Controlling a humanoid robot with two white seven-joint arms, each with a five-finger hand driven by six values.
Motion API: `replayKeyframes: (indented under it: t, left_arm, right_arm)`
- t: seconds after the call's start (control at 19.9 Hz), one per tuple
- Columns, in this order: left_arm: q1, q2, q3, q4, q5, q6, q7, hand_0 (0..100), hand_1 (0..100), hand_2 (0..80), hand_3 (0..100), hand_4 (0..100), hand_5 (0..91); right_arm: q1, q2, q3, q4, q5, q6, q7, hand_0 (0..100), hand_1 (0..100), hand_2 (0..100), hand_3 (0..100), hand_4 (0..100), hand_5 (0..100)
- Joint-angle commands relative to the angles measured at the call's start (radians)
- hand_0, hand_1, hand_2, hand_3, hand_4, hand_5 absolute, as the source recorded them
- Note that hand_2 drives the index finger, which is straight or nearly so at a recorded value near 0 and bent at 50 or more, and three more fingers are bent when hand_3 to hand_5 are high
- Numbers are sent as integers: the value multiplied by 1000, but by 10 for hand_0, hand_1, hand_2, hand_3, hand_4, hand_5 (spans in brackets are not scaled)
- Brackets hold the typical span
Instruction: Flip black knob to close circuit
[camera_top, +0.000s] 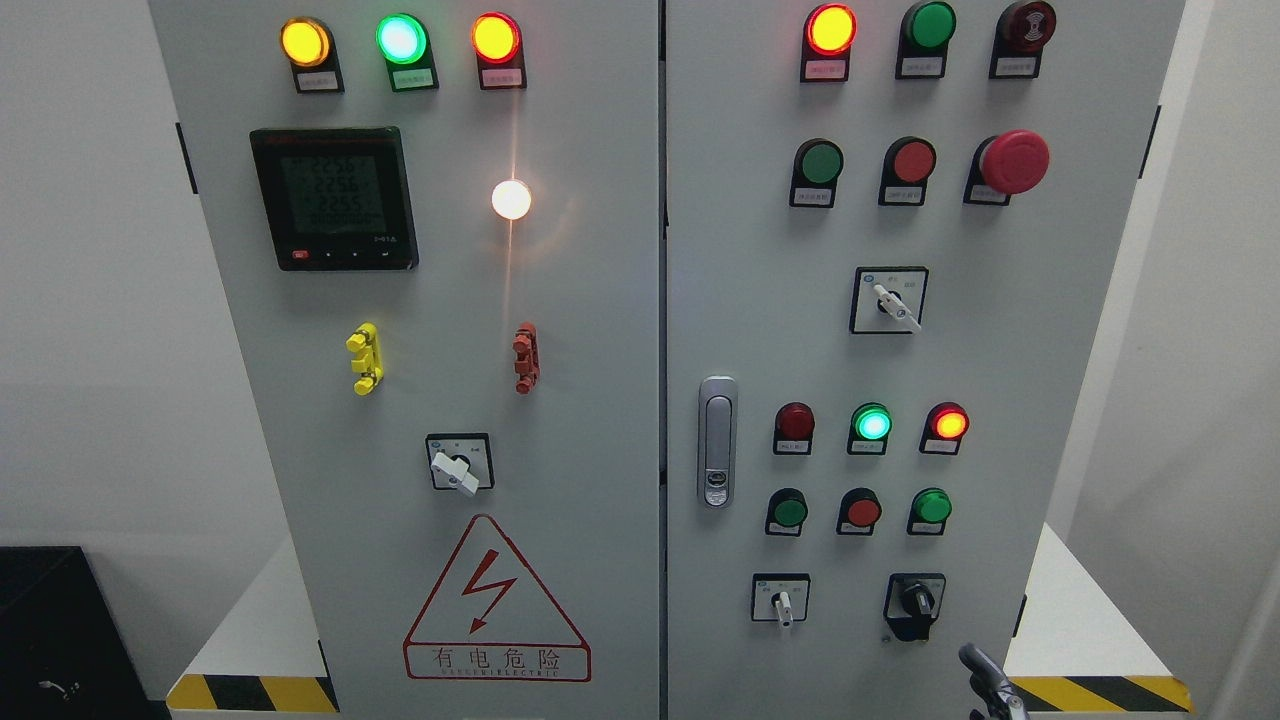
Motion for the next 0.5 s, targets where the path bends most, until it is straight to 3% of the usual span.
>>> replayKeyframes:
  t: [0.0, 0.45]
  left_arm:
    - [21, 0, 0, -23, 0, 1, 0, 120, 556, 0, 0, 0, 0]
    - [21, 0, 0, -23, 0, 1, 0, 120, 556, 0, 0, 0, 0]
  right_arm:
    - [27, -9, -40, -5, -56, -3, 4, 0, 0, 6, 117, 105, 20]
    - [38, -9, -19, -5, -56, -23, 6, 0, 0, 4, 118, 115, 20]
